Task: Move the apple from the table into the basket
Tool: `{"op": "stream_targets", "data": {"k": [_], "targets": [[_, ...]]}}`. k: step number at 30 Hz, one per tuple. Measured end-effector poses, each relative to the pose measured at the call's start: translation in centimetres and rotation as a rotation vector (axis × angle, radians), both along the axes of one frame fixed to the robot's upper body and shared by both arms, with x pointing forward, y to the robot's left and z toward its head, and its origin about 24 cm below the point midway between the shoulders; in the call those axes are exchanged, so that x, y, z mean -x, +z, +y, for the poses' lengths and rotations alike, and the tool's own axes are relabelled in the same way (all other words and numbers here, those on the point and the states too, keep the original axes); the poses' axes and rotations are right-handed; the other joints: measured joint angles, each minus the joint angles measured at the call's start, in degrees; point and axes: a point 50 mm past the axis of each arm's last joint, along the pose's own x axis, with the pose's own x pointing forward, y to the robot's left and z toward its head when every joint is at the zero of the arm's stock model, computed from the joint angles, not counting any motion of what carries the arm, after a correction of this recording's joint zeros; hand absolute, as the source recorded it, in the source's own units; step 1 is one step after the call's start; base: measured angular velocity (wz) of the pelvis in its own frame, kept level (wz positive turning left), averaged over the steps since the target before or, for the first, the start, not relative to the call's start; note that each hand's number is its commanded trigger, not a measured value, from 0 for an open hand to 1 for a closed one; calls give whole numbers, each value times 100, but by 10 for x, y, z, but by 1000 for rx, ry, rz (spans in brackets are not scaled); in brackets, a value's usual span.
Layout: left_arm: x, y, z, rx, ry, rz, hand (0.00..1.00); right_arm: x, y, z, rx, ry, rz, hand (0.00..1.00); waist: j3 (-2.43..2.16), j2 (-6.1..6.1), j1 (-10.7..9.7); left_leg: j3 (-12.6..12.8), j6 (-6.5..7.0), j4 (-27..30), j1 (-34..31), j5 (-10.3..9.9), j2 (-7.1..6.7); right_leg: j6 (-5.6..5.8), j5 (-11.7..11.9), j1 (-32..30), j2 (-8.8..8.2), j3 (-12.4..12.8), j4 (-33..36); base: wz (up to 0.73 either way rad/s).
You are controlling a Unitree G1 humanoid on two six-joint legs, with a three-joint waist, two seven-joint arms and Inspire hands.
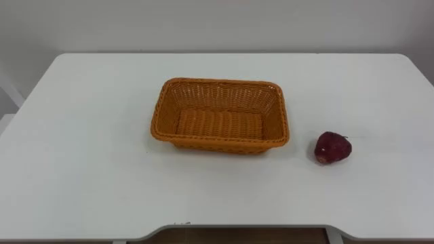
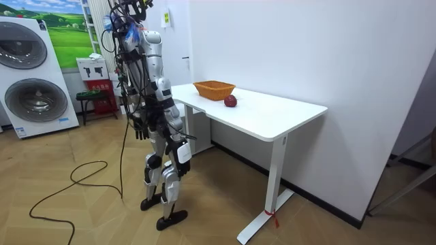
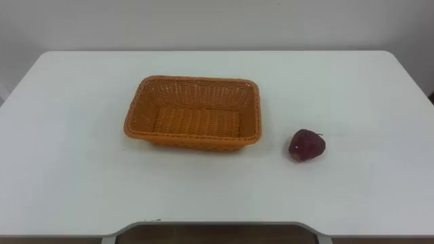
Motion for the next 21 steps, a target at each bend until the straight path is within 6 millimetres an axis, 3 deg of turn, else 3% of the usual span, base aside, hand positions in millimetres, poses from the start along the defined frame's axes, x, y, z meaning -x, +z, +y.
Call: {"op": "stream_targets", "data": {"k": [14, 17, 20, 21], "targets": [[-1, 0, -1, -2, 2, 0, 0, -2, 0, -1, 28, -88, -32, 0, 2, 3, 22, 4, 0, -7, -1, 0, 4, 0, 0, 4, 7, 8, 0, 0], [0, 0, 0, -15, 15, -3, 0, 6, 1, -4, 78, -254, -44, 0, 6, -1, 12, 6, 0, -4, 6, 0, 5, -1, 0, 8, 4, 12, 5, 0], [3, 1, 3, -39, 60, -9, 0, 17, 3, -11, 154, -545, -76, 0, 16, -9, -43, 13, 0, -3, 5, 0, 6, -1, -1, 13, 2, 22, -2, 0], [5, 1, 5, -49, 101, -21, 0, 15, 4, -16, 184, -769, -126, 0, 18, -10, -122, 12, 0, -4, 7, 0, 2, -1, -1, 13, 2, 6, -9, 0]]}}
